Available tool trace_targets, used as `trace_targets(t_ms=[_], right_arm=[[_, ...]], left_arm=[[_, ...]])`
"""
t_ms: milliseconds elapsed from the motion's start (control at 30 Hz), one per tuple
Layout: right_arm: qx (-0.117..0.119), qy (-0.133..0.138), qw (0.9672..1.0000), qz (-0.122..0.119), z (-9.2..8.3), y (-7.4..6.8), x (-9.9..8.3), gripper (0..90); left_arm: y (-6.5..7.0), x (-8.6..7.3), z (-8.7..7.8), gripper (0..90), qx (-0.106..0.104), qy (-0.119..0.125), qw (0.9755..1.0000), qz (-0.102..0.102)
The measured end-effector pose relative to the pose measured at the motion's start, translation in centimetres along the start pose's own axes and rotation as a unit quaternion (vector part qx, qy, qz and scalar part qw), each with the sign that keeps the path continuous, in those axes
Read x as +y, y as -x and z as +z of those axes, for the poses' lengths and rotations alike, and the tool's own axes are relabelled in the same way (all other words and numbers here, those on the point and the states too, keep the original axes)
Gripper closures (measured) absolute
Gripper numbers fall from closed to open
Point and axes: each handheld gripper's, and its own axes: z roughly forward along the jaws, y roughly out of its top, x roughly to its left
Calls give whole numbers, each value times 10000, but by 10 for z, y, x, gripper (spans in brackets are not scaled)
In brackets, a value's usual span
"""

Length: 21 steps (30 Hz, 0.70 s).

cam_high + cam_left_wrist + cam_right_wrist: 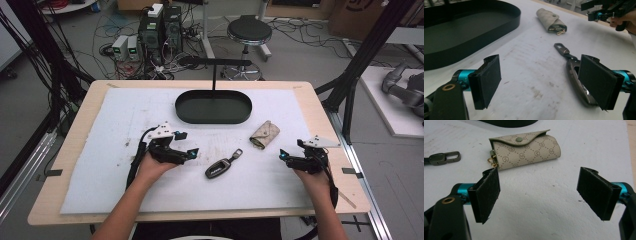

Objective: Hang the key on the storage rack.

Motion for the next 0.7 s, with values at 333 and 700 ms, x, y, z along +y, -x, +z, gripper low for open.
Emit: trace_targets(t_ms=[333,700], right_arm=[[24,24,10000,-7,-2,0,-1,190],[50,68,10000,14,0,2,1,190]], left_arm=[[25,18,52,185,-353,-452,9981,207],[39,21,92,186,-551,-959,9934,296]])
